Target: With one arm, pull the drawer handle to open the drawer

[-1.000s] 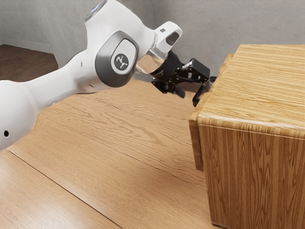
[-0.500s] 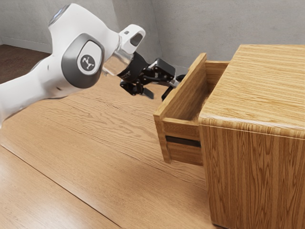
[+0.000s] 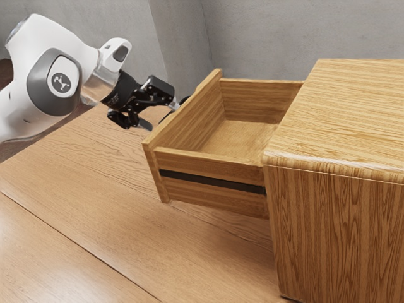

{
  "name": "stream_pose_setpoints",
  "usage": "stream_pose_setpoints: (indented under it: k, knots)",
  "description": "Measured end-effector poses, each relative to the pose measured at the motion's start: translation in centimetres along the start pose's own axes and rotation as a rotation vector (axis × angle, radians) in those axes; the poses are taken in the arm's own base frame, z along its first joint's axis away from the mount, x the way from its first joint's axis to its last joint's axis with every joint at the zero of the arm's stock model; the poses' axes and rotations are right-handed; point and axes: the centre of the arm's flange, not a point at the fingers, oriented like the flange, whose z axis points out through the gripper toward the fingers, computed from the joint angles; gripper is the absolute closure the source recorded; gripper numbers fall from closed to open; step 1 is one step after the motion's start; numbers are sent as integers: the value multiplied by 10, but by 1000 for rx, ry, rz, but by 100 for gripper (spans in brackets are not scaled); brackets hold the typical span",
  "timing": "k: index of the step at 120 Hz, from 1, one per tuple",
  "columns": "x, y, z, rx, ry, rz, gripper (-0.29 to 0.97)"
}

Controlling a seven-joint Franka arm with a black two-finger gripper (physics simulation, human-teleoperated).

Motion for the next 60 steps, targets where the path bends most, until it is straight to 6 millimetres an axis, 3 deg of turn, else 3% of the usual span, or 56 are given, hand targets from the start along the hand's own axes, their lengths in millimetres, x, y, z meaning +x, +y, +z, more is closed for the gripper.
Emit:
stream_pose_setpoints:
  k: [14, 30, 44, 51, 60]
  knots:
    - [6, -20, -10, 6, 15, -30, 0]
    - [7, -27, -22, -8, 23, -39, 0]
    - [7, -30, -51, -34, 49, -34, 0]
    - [6, -25, -66, -8, 55, 5, 0]
    - [0, 2, -81, 101, 26, 134, 0]
